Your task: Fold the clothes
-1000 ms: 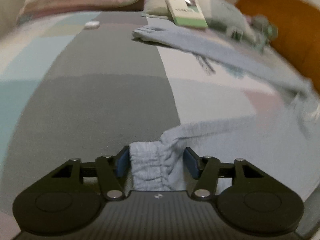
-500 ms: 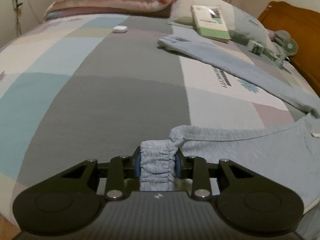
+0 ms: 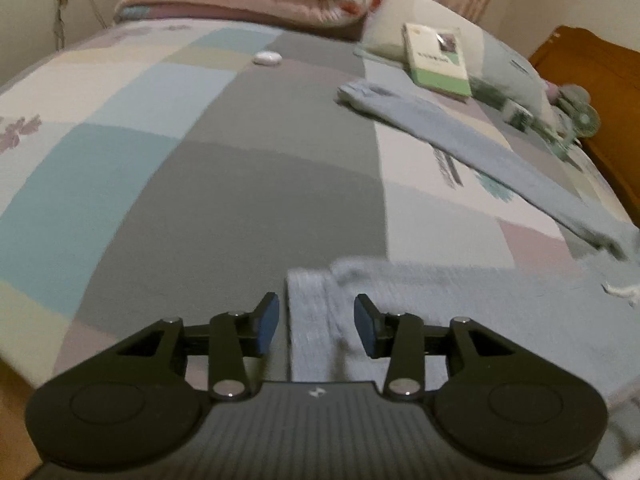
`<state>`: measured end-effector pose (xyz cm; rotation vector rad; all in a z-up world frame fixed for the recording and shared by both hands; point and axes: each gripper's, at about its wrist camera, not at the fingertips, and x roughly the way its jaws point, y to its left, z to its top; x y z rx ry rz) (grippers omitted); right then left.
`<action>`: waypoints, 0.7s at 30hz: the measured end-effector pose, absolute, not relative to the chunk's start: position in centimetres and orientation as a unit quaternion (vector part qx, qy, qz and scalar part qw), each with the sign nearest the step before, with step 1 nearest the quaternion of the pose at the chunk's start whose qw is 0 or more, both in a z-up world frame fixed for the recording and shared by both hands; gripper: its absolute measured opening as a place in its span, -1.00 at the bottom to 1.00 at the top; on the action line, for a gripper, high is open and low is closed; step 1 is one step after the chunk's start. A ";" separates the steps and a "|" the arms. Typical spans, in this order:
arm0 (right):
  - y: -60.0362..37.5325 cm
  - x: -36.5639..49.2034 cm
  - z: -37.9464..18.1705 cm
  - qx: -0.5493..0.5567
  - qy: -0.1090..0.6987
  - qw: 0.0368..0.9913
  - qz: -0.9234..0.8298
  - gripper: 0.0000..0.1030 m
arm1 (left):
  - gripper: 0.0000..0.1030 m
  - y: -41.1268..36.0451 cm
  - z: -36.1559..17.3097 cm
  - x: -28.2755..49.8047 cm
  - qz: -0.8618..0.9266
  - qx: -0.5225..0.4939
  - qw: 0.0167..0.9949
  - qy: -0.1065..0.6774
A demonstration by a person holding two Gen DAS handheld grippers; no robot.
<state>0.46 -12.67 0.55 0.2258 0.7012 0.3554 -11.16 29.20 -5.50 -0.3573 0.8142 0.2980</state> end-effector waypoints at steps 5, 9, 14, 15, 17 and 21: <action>-12.1 0.4 0.5 0.108 0.340 0.916 0.185 1.00 | -0.20 23.5 -5.2 -12.7 0.065 -0.058 0.907 0.411; -11.8 0.1 0.9 0.104 0.333 0.917 0.194 1.00 | -0.14 18.5 -6.3 -13.2 -0.014 0.132 0.885 0.445; -12.2 -0.3 1.2 0.109 0.323 0.920 0.193 1.00 | -0.12 16.2 -8.9 -12.9 -0.027 0.307 0.832 0.461; -12.3 -0.4 1.3 0.110 0.321 0.921 0.193 1.00 | -0.12 16.1 -9.3 -12.7 -0.028 0.326 0.824 0.462; -12.5 -0.5 1.4 0.112 0.318 0.922 0.191 1.00 | -0.13 15.8 -10.1 -12.4 -0.032 0.358 0.810 0.464; -12.8 -0.5 1.4 0.116 0.316 0.923 0.189 1.00 | -0.06 14.9 -10.6 -12.5 -0.047 0.415 0.791 0.446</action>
